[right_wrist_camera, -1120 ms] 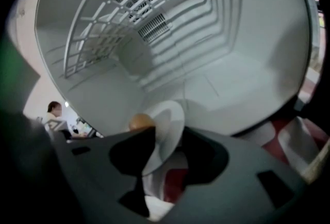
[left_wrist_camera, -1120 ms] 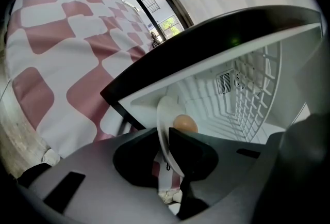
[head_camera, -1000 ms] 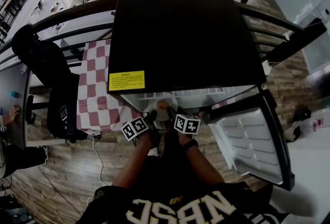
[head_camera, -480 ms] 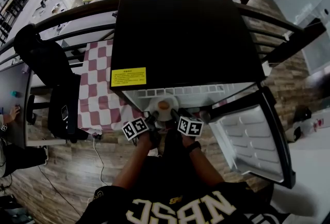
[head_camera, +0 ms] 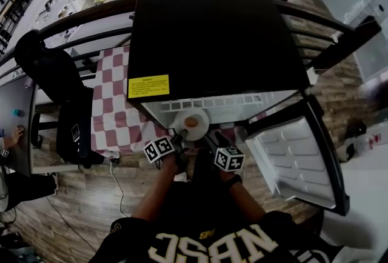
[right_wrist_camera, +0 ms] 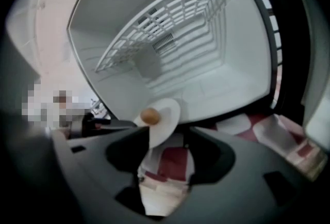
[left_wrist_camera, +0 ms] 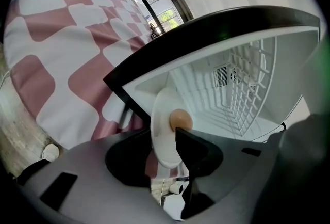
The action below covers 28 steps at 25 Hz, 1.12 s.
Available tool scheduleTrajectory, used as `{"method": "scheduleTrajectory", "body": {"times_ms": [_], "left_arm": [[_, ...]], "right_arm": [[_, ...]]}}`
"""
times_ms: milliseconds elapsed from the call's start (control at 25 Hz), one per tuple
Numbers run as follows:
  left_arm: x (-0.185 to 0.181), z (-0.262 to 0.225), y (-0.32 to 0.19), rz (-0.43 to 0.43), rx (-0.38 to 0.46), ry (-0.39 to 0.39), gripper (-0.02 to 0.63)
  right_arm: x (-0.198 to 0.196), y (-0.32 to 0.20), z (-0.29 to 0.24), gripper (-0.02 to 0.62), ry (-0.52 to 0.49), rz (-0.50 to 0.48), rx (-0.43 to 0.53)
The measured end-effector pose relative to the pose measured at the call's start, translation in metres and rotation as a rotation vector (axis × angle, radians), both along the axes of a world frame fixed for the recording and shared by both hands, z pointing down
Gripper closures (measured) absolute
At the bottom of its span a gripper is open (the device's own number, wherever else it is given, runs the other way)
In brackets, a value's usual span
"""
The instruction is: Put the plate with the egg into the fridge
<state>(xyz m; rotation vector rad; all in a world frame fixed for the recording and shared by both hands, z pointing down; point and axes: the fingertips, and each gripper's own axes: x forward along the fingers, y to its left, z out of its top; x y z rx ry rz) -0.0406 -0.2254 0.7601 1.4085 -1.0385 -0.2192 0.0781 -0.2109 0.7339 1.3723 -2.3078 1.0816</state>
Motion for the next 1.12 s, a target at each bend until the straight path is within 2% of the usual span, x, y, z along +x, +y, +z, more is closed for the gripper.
{"method": "scheduleTrajectory", "body": {"times_ms": [120, 200, 360, 520, 640, 880, 1120], "left_arm": [[0.0, -0.001, 0.001, 0.0, 0.0, 0.005, 0.456], [0.0, -0.002, 0.002, 0.003, 0.001, 0.007, 0.456], [0.001, -0.003, 0.003, 0.008, 0.003, 0.013, 0.456], [0.001, -0.003, 0.004, 0.012, 0.004, 0.012, 0.456], [0.002, -0.004, 0.004, 0.015, 0.005, 0.014, 0.456], [0.002, -0.008, 0.004, 0.017, 0.004, 0.029, 0.456], [0.002, -0.008, 0.004, 0.024, 0.007, 0.031, 0.456]], "right_arm": [[-0.006, 0.023, 0.013, 0.362, -0.045, 0.0, -0.062], [-0.014, 0.037, 0.025, 0.362, -0.109, -0.003, -0.123], [-0.043, 0.049, 0.031, 0.364, -0.373, 0.024, -0.223], [-0.059, 0.043, 0.026, 0.365, -0.671, 0.131, -0.307], [-0.06, 0.035, 0.023, 0.421, -0.82, 0.21, -0.329], [-0.064, 0.027, 0.024, 0.533, -0.899, 0.241, -0.325], [-0.061, 0.023, 0.02, 0.561, -0.905, 0.312, -0.336]]}}
